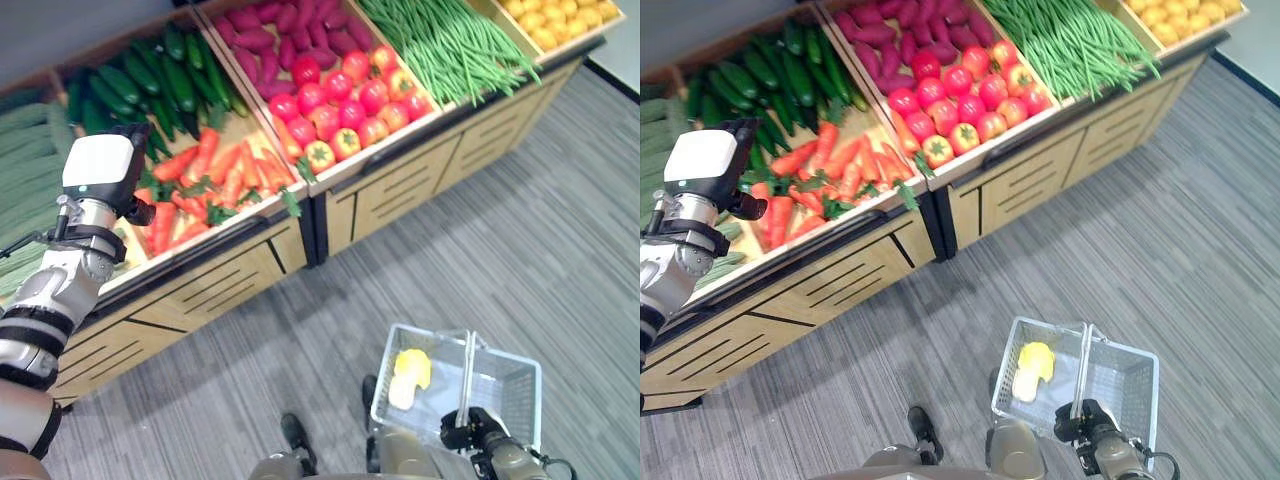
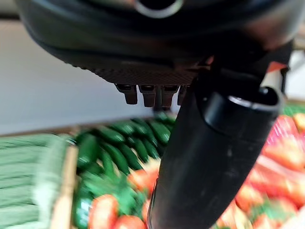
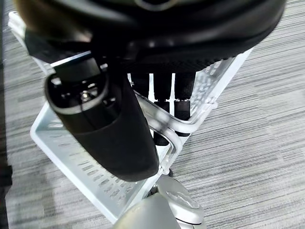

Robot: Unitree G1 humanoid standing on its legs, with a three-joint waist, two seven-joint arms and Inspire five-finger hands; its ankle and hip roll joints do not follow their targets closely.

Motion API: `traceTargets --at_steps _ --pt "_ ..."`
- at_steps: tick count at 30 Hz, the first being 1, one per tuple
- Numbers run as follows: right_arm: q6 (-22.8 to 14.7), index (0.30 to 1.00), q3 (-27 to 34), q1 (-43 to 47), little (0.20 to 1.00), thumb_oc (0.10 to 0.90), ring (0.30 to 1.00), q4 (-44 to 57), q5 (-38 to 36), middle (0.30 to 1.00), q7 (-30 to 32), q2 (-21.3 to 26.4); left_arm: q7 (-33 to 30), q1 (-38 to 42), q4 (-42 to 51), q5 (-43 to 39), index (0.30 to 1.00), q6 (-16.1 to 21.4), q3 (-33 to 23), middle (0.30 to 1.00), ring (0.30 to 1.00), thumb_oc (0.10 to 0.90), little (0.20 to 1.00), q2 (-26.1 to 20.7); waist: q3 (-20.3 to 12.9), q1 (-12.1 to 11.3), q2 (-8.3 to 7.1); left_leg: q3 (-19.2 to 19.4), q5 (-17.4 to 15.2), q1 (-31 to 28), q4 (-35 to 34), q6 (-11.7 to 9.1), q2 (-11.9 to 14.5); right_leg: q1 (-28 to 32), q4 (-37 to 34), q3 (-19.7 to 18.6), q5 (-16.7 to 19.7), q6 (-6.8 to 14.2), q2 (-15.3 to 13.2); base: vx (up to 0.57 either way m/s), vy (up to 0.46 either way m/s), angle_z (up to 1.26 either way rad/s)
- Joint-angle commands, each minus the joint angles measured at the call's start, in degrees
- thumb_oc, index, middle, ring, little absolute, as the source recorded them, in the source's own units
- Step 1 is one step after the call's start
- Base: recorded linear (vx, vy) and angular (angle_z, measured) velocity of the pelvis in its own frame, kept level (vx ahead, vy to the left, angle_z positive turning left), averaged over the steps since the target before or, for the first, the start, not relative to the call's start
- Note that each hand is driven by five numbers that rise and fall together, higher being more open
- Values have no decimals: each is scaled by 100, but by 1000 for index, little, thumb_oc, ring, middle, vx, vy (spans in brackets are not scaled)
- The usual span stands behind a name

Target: Get the vegetables into the basket

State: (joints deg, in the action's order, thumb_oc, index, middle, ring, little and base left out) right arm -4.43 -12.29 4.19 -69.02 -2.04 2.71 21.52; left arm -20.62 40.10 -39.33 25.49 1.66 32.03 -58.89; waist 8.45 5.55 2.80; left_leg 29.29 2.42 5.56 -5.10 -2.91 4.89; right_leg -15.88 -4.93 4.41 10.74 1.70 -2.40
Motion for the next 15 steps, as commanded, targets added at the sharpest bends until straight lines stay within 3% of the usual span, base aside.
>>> traceTargets --at_steps 1,15 --pt "52 300 -348 -275 300 400 300 -221 147 300 93 181 -320 746 -260 231 1000 -204 -360 1000 1000 900 1000 -216 -88 -92 -157 -259 -134 9 10 -192 43 144 16 -42 -408 668 -305 35 -26 -25" --pt "59 300 -551 -36 300 400 300 -164 -200 300 219 105 144 1796 -2504 403 1000 -588 632 1000 1000 900 1000 133 237 29 -197 -19 13 337 10 -290 146 -322 -6 -231 -250 637 -210 63 -28 -10"
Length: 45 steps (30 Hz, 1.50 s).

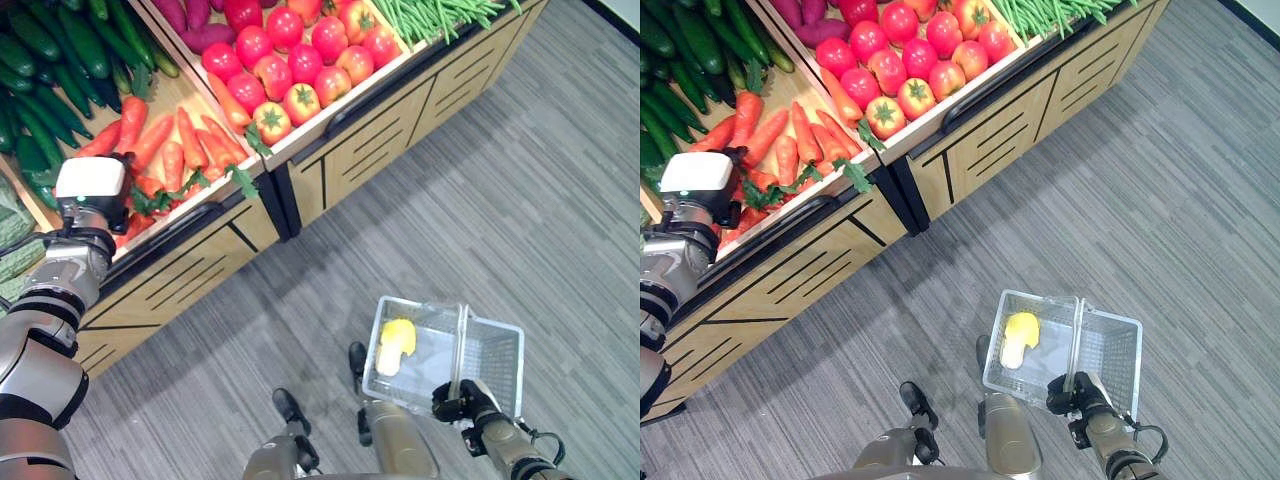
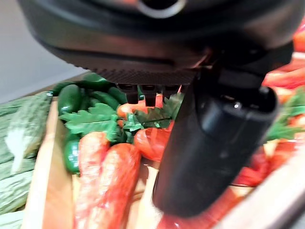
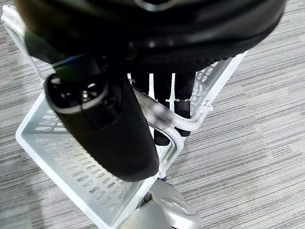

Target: Get the vegetables into the basket

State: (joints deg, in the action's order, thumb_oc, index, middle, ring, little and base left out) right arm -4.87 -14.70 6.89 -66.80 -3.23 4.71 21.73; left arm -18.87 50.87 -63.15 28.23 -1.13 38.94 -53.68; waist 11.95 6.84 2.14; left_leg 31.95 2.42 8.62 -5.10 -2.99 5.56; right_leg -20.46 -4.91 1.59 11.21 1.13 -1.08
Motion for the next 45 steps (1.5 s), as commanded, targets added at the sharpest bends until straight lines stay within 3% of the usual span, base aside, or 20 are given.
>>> traceTargets --at_steps 1,17,28,29,30,45 --pt "108 300 -324 -292 300 400 300 -376 -100 300 26 82 -30 777 -145 136 1000 -316 -20 1000 1000 900 1000 -395 -106 -97 -137 -282 20 50 10 -285 80 112 -8 49 -290 695 -338 26 -5 -4" --pt "22 300 -717 -231 300 400 300 -118 -128 300 -60 17 -61 1628 -249 326 1000 -265 722 1000 1000 900 1000 -578 -83 -80 -344 -310 74 380 10 -327 184 -240 -9 -58 -169 689 -199 19 -10 -3" --pt "68 300 -828 -136 300 400 300 -159 -100 300 -30 -41 37 1455 -326 68 1000 -262 546 1000 1000 900 1000 -294 -92 -76 -468 -311 67 417 10 -340 213 -356 -9 -249 -154 647 -100 23 -10 -9" --pt "68 300 -828 -138 300 400 300 -158 -100 300 -30 -40 38 1454 -327 68 517 -262 545 517 517 555 517 -293 -93 -77 -466 -310 67 417 10 -340 213 -356 -9 -249 -154 647 -100 2 7 -5" --pt "73 300 -827 -136 300 400 300 -140 -98 300 -28 -29 110 1424 -411 29 300 -265 508 300 300 400 300 -294 -96 -77 -476 -310 68 408 10 -337 207 -366 -9 -262 -154 645 -96 -4 8 -6" --pt "83 300 -864 -151 300 400 300 -127 -88 300 -44 -31 142 1156 -284 -50 300 -279 314 300 300 400 300 -345 -130 -152 -524 -486 109 556 10 -292 162 -437 -9 -200 -136 639 -112 -4 1 -1"
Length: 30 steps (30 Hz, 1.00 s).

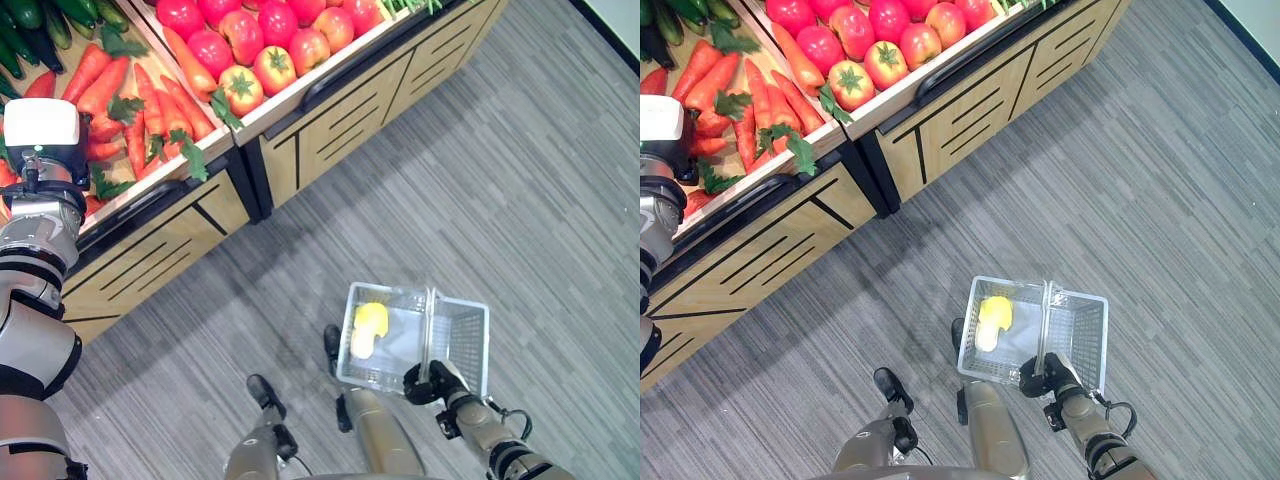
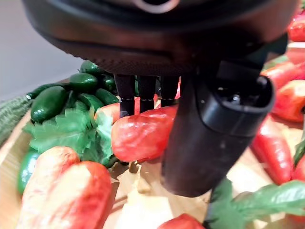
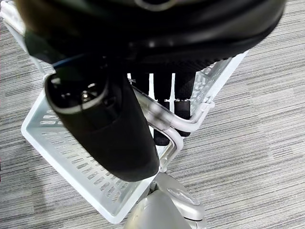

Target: Get the vegetables into the basket

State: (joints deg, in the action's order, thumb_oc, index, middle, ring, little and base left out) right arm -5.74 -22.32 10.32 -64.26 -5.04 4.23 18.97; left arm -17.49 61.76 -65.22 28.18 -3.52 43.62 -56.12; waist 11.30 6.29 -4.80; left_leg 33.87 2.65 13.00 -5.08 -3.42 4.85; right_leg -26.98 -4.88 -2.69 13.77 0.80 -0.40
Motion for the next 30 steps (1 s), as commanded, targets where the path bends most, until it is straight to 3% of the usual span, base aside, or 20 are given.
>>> traceTargets --at_steps 1,9,13,23,30 --pt "172 300 -102 -492 300 400 300 -377 87 300 -2 245 -7 65 -88 -41 300 -44 -166 300 300 400 300 -88 -67 -101 154 -699 92 152 8 -247 227 201 -12 245 -386 673 -184 -39 1 -1" --pt "172 300 -120 -498 300 400 300 -396 99 300 -12 244 -158 -91 44 -137 300 -78 -383 300 300 400 300 -72 -77 -149 98 -803 97 182 8 -217 224 219 -12 306 -397 664 -198 0 0 0" --pt "174 300 -101 -547 300 400 300 -360 102 300 4 224 -397 -305 434 -570 300 -32 -836 300 300 400 300 -89 -109 -208 71 -862 73 103 8 -201 212 341 -12 358 -446 652 -222 -3 6 2" --pt "293 300 47 -673 300 400 300 -378 178 300 -75 298 -238 -607 989 -579 300 -9 -1085 300 300 400 300 -341 -259 -335 129 -965 -39 -283 8 -145 157 775 -12 442 -580 635 -301 -6 17 3" --pt "398 300 242 -855 300 400 300 -499 366 300 -200 275 -184 -1280 2382 -315 300 99 -1519 300 300 400 300 -641 -442 -487 191 -1018 -122 -665 8 -32 49 1202 -12 554 -682 615 -387 -35 40 14"
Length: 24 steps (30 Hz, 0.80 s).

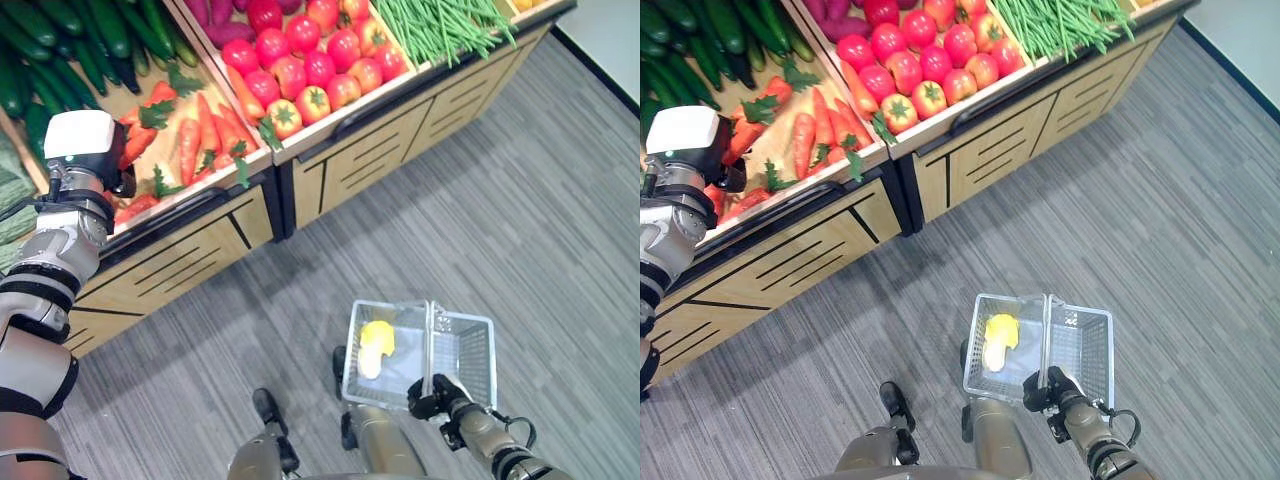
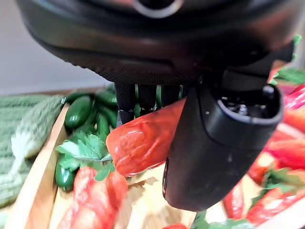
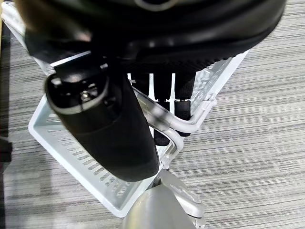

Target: Get the vegetables into the basket

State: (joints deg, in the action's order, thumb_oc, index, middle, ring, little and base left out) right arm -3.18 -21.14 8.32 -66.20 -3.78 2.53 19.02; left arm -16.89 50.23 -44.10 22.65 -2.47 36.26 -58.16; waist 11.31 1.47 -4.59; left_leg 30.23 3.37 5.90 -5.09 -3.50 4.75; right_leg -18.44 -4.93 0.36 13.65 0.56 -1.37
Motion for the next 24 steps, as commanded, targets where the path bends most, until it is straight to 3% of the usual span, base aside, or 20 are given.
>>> traceTargets --at_steps 1,3,7,10,14,21,24 --pt "141 300 118 -657 300 400 300 -304 240 300 -30 276 -240 -153 285 242 300 -11 -806 300 300 400 300 -440 -432 4 179 -660 -200 28 9 -25 61 369 -7 255 -676 641 -289 -56 36 8" --pt "188 300 217 -725 300 400 300 -403 328 300 -66 252 -174 -556 896 444 300 40 -1044 300 300 400 300 -626 -552 -59 212 -721 -258 -162 9 5 20 595 -7 291 -728 659 -323 -11 57 8" --pt "214 300 269 -779 300 400 300 -446 389 300 -86 248 -122 -886 1265 549 300 86 -1288 300 300 400 300 -709 -631 -90 244 -771 -297 -303 9 26 -13 763 -7 329 -776 670 -358 -12 35 10" --pt "251 300 377 -835 300 400 300 -446 434 300 -115 195 -51 -1477 1828 592 300 118 -1783 300 300 400 300 -704 -757 -167 264 -832 -346 -471 9 64 -60 960 -7 370 -817 686 -399 -27 33 7" --pt "323 300 433 -865 300 400 300 -454 548 300 -158 154 55 -2079 2343 625 300 97 -2326 300 300 400 300 -538 -878 -226 295 -934 -401 -650 9 106 -113 1188 -6 431 -869 697 -448 -54 39 17" --pt "437 300 479 -854 300 400 300 -529 688 300 -208 107 278 -2676 3005 723 300 47 -2805 300 300 400 300 -305 -1010 -288 315 -1055 -465 -816 9 178 -191 1402 64 520 -937 724 -525 -68 34 10" --pt "488 300 524 -884 300 400 300 -533 730 300 -237 40 367 -3329 3542 800 300 45 -3325 300 300 400 300 -156 -1098 -324 314 -1122 -518 -916 9 238 -258 1522 97 553 -951 736 -582 -99 56 16"
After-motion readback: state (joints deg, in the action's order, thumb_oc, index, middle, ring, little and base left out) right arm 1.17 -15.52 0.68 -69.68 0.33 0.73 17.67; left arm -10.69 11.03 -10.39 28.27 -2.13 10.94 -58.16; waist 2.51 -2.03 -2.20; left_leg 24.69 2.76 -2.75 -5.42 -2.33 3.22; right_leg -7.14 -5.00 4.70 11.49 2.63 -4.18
